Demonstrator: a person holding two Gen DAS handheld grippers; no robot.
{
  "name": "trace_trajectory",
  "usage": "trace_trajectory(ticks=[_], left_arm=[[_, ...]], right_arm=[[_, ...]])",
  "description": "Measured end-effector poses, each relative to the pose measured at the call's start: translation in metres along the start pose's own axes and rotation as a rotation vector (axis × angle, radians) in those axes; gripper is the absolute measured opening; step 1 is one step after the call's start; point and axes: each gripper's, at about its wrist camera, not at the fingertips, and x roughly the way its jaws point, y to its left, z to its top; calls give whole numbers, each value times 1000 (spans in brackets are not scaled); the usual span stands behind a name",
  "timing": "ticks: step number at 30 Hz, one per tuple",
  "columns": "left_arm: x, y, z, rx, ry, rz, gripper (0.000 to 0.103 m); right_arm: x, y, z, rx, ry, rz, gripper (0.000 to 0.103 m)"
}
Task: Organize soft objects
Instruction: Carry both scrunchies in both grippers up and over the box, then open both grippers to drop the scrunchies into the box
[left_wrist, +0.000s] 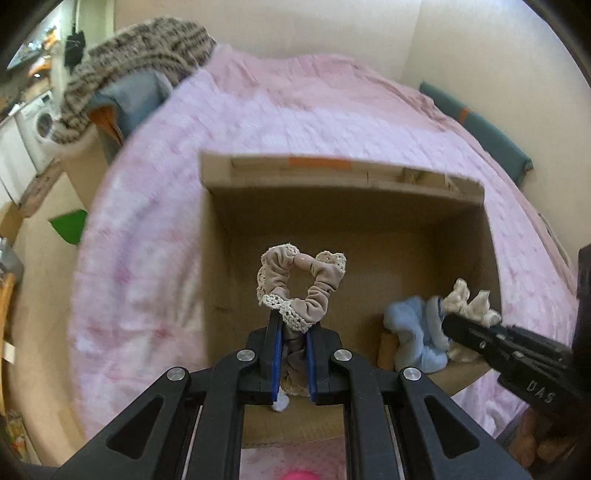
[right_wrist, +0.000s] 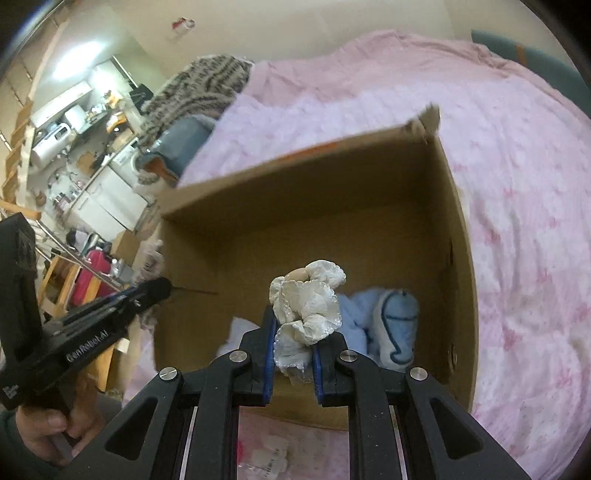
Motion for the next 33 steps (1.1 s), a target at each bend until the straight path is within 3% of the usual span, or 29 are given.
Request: trace_trajectory(ticks=[5,14,23,33], left_arm=[[14,0,-9,-1,28,8,10],[12,4,-14,1,9,38,10],[9,7,-14,-20,-4,26,11],[5,5,-15,-11,-7,32,20]], right_arm=[[14,-3,-5,-14,31,-18,18],[25,-3,-9,-45,54,-29,18],[22,-5,-8,-39,34,-22,18],[15,-7,-13,-46,24,-10,18]])
